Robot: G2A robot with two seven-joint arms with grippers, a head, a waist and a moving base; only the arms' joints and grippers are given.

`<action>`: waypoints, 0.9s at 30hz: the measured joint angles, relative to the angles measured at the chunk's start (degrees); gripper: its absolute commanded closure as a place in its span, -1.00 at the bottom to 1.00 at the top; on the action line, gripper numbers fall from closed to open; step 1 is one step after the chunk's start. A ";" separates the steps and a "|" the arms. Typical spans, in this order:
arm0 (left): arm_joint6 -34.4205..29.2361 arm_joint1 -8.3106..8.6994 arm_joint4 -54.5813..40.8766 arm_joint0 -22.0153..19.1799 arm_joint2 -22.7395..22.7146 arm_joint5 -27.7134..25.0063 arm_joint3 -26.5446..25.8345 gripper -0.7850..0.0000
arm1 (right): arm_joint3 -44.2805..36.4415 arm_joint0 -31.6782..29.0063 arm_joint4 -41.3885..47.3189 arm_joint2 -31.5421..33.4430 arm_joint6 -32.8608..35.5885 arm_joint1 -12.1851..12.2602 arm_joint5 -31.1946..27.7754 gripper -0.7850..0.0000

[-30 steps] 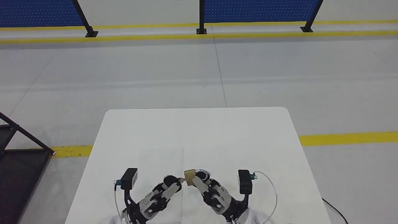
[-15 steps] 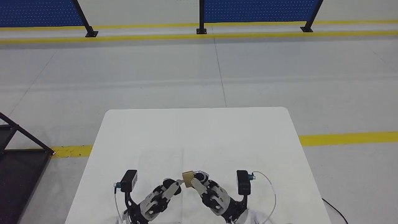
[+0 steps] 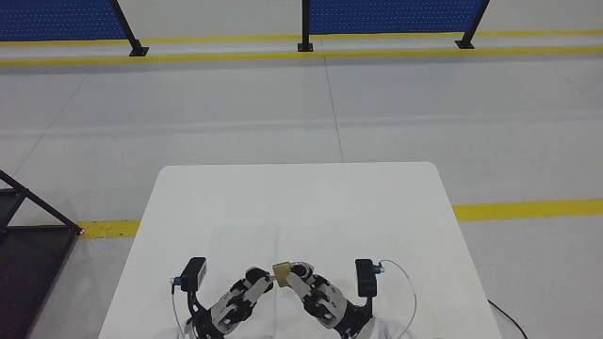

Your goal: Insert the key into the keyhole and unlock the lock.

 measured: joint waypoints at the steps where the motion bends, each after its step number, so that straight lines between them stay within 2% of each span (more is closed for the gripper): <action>1: 0.19 0.08 0.13 -0.06 0.13 0.00 0.00 0.77 | -0.01 0.00 -0.02 -0.01 0.03 0.01 0.01 1.00; 6: 0.94 0.46 0.76 -0.46 0.87 0.00 0.29 1.00 | -0.07 -0.03 -0.01 -0.03 0.04 0.06 0.03 1.00; 27: 6.76 0.97 7.74 -1.37 1.25 0.00 1.72 1.00 | -0.46 -0.04 -0.76 -0.58 1.77 0.35 0.80 1.00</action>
